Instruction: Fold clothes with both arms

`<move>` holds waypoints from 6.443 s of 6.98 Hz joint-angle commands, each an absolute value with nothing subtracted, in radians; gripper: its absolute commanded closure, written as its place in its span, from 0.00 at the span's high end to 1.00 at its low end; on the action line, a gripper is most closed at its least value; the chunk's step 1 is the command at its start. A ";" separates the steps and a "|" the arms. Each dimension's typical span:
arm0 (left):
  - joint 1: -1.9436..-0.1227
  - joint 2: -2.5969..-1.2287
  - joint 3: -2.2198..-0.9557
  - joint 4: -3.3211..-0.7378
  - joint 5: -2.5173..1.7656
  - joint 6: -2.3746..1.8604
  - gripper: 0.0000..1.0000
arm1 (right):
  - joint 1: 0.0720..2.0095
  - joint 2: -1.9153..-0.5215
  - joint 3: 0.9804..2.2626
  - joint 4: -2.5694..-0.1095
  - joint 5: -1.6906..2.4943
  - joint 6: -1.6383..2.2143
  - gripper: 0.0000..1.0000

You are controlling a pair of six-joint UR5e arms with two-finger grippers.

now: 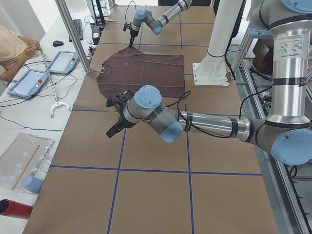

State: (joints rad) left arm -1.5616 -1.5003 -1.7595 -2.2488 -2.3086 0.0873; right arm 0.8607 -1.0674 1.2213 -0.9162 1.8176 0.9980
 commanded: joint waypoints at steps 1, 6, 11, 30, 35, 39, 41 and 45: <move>-1.560 -1.491 -1.763 -2.250 -2.309 0.087 1.00 | 0.861 -1.043 1.224 -0.920 1.815 1.018 0.00; -1.560 -1.491 -1.761 -2.250 -2.309 0.087 1.00 | 0.731 -0.798 1.218 -1.121 1.663 1.325 0.00; -1.560 -1.489 -1.763 -2.249 -2.309 0.084 1.00 | 0.692 -0.747 1.147 -1.117 1.603 1.310 1.00; -0.810 -2.065 -1.246 -2.370 -1.669 -1.035 0.62 | 1.420 -1.325 1.651 -1.356 2.373 0.278 1.00; -0.807 -2.097 -1.190 -2.388 -1.669 -1.034 0.57 | 1.419 -1.328 1.649 -1.355 2.368 0.279 1.00; -0.807 -2.102 -1.180 -2.388 -1.669 -1.029 0.54 | 1.420 -1.327 1.649 -1.356 2.367 0.279 1.00; -0.801 -2.100 -1.178 -2.388 -1.669 -1.026 0.45 | 1.419 -1.325 1.649 -1.356 2.367 0.279 1.00; -0.793 -2.102 -1.184 -2.388 -1.657 -1.026 0.00 | 1.419 -1.325 1.649 -1.358 2.370 0.279 1.00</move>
